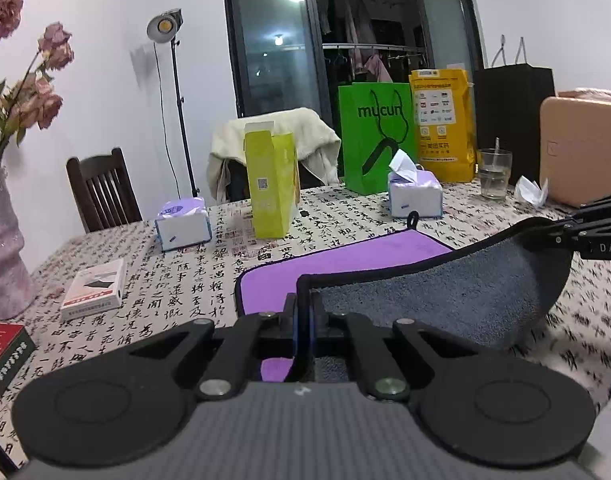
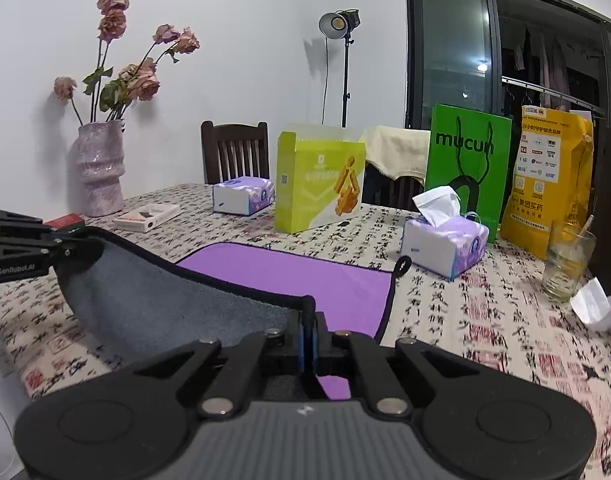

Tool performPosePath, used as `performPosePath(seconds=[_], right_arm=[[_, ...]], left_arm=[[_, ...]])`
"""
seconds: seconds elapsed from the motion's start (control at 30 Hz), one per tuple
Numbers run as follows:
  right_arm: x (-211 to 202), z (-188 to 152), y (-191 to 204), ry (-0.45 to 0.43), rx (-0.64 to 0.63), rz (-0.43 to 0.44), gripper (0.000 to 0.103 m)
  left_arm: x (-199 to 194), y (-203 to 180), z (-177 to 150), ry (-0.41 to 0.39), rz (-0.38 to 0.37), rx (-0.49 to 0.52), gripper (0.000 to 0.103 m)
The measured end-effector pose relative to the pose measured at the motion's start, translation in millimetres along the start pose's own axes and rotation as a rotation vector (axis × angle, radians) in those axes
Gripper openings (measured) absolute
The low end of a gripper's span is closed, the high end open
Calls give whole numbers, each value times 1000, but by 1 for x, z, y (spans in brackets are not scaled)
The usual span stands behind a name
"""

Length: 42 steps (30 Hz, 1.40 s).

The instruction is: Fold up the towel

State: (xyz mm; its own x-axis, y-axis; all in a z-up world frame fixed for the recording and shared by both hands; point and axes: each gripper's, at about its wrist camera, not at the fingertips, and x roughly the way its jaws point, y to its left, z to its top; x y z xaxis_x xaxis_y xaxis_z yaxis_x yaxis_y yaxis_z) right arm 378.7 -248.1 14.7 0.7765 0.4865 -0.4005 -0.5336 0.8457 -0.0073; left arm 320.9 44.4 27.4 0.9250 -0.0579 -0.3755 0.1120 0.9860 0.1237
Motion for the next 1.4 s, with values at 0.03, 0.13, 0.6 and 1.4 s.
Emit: performPosePath(seconds=[0.03, 0.13, 0.6, 1.4], right_arm=[[3, 3, -2, 2, -1, 0, 4], [12, 15, -9, 6, 4, 4, 4], [91, 74, -58, 82, 88, 45, 4], [236, 70, -101, 251, 140, 46, 4]], left_arm=[[3, 2, 4, 3, -6, -5, 5], [13, 11, 17, 3, -24, -16, 5], [84, 40, 68, 54, -53, -30, 5], [221, 67, 53, 251, -74, -57, 6]])
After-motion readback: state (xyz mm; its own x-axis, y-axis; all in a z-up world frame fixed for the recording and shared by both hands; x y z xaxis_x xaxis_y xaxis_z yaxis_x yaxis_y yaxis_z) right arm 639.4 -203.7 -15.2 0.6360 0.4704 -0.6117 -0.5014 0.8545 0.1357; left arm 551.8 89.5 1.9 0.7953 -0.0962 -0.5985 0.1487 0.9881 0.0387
